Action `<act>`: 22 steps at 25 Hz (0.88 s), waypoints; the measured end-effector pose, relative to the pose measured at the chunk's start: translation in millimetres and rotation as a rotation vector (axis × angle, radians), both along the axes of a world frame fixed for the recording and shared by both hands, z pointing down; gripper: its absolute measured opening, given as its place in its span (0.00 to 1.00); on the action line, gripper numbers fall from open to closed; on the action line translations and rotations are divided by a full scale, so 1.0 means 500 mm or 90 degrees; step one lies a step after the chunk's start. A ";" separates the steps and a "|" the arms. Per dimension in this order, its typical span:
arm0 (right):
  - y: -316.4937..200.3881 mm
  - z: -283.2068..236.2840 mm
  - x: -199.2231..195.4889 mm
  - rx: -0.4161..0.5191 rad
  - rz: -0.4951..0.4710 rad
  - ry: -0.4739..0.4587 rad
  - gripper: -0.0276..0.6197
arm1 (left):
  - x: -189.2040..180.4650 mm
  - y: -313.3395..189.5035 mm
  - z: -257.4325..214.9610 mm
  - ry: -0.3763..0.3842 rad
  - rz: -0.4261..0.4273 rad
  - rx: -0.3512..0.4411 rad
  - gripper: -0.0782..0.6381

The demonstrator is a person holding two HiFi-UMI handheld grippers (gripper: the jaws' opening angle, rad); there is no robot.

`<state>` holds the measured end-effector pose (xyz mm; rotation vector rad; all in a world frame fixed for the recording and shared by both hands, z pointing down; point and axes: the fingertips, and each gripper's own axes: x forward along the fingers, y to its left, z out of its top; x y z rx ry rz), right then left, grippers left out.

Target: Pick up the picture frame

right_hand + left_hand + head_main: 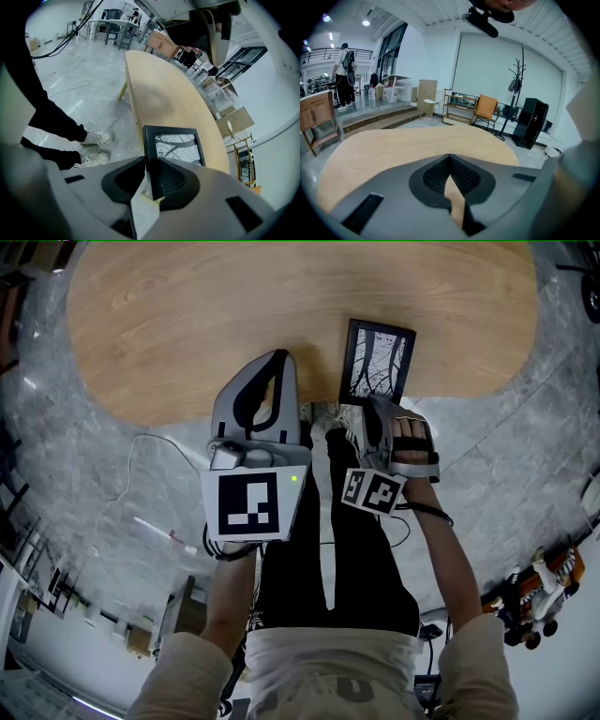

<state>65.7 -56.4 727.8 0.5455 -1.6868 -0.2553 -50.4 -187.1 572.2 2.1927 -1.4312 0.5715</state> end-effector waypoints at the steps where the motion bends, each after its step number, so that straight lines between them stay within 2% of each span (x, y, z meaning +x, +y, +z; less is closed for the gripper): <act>1: -0.001 -0.001 -0.002 0.010 -0.003 -0.002 0.19 | -0.002 -0.001 -0.001 0.000 -0.001 0.000 0.12; 6: -0.015 -0.007 -0.002 0.048 0.008 -0.013 0.17 | -0.006 -0.005 -0.009 0.001 -0.001 0.008 0.12; 15: -0.018 -0.014 -0.004 0.034 0.024 -0.023 0.17 | -0.021 0.000 -0.007 -0.004 -0.007 0.007 0.12; 22: -0.057 -0.050 0.004 0.059 0.068 -0.052 0.17 | -0.014 0.002 -0.014 -0.003 -0.007 0.014 0.12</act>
